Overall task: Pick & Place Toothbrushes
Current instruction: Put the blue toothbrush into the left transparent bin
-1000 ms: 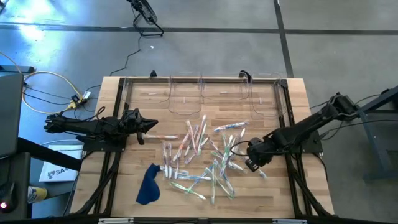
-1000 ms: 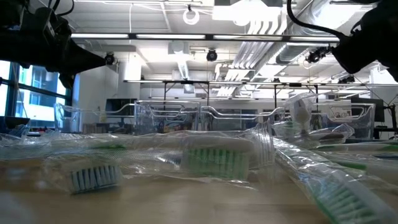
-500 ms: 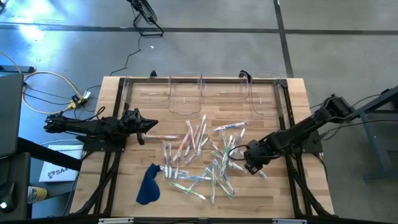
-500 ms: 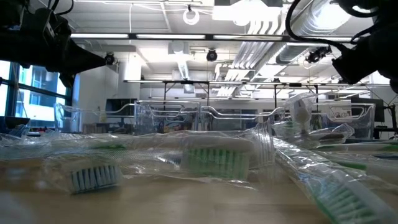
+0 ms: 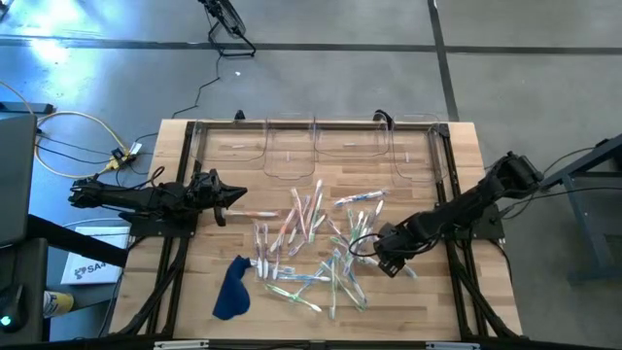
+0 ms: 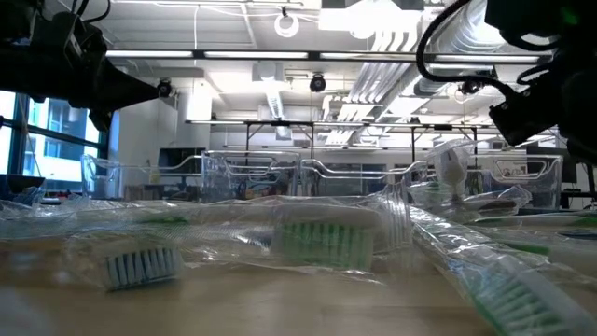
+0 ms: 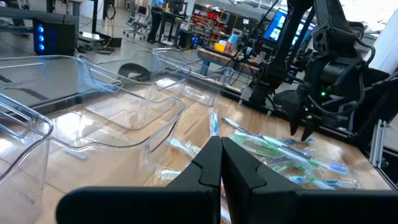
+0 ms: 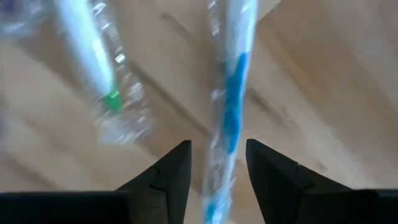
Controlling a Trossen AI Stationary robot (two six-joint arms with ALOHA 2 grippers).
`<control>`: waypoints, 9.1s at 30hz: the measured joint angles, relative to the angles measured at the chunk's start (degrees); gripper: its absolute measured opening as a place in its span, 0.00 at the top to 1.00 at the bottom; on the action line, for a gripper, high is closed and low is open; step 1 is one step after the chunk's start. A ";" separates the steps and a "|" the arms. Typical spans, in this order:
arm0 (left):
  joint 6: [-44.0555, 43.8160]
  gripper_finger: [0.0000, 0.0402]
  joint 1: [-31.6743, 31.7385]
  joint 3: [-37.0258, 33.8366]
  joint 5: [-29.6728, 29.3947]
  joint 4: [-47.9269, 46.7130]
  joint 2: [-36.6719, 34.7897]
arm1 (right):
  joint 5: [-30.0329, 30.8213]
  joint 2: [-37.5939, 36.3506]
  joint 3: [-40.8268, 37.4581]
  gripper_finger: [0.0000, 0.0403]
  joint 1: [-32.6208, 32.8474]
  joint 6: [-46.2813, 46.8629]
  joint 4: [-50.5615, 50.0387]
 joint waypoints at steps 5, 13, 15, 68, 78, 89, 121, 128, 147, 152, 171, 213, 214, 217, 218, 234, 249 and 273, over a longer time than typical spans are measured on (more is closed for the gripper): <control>0.00 1.00 0.00 0.00 0.00 0.00 0.00 | 1.65 1.66 -0.04 0.64 0.00 -1.58 -0.46; -0.01 1.00 0.00 0.00 -0.02 0.00 0.01 | -0.86 4.85 0.08 0.64 -0.02 -5.39 0.36; -0.02 1.00 0.00 0.00 -0.02 -0.02 0.02 | -0.89 5.01 0.11 0.65 -0.03 -6.17 0.40; -0.36 1.00 0.02 0.00 0.97 0.48 0.00 | -0.32 -23.04 -0.15 0.99 -3.49 -14.21 -10.06; 18.39 1.00 0.00 0.56 2.00 13.36 -0.01 | 7.52 -27.33 -0.04 0.99 -3.71 -14.99 -3.74; 30.98 1.00 0.02 8.34 3.54 10.53 4.89 | 11.90 -27.08 -0.04 0.99 -13.63 -24.70 11.35; 14.28 1.00 13.30 37.57 16.72 -7.97 36.27 | 7.96 -17.51 -0.04 0.99 -25.29 -41.00 47.62; 15.93 1.00 23.44 37.77 36.07 7.93 43.54 | 9.44 -17.51 -0.04 0.99 -25.24 -42.53 51.74; 5.51 0.70 24.03 42.68 40.76 36.02 67.01 | 15.81 -16.86 -0.04 0.99 -25.20 -49.66 54.46; 5.31 0.63 24.00 49.66 45.37 35.24 71.81 | 18.12 -15.70 -0.04 0.99 -25.12 -52.79 55.26; 5.57 0.63 24.02 58.18 45.45 23.52 76.91 | 27.38 -16.00 -0.07 0.99 -22.45 -60.61 57.00; 5.31 0.87 20.63 58.55 41.81 30.01 81.94 | 26.94 -15.61 -0.04 0.99 -22.45 -60.61 56.31; 5.33 0.90 20.63 58.55 41.65 30.02 81.94 | 26.94 -15.61 -0.04 0.99 -22.47 -60.59 56.29; 5.33 0.95 20.61 58.55 40.79 30.08 81.94 | 26.97 -15.61 -0.04 0.99 -22.47 -60.59 56.12; 5.34 0.96 20.61 58.55 40.79 30.03 81.94 | 27.00 -15.61 -0.04 0.99 -22.47 -60.55 56.06; 7.06 0.96 20.63 58.55 42.23 29.63 81.92 | 25.21 -15.87 -0.04 0.95 -22.45 -58.23 55.41; 9.14 0.96 21.57 58.55 45.27 29.59 81.92 | 21.17 -16.23 -0.04 0.60 -22.45 -58.33 51.59; 24.94 0.96 34.80 58.53 43.57 -3.54 69.51 | 19.23 -35.53 -0.04 0.92 -22.45 -45.08 16.50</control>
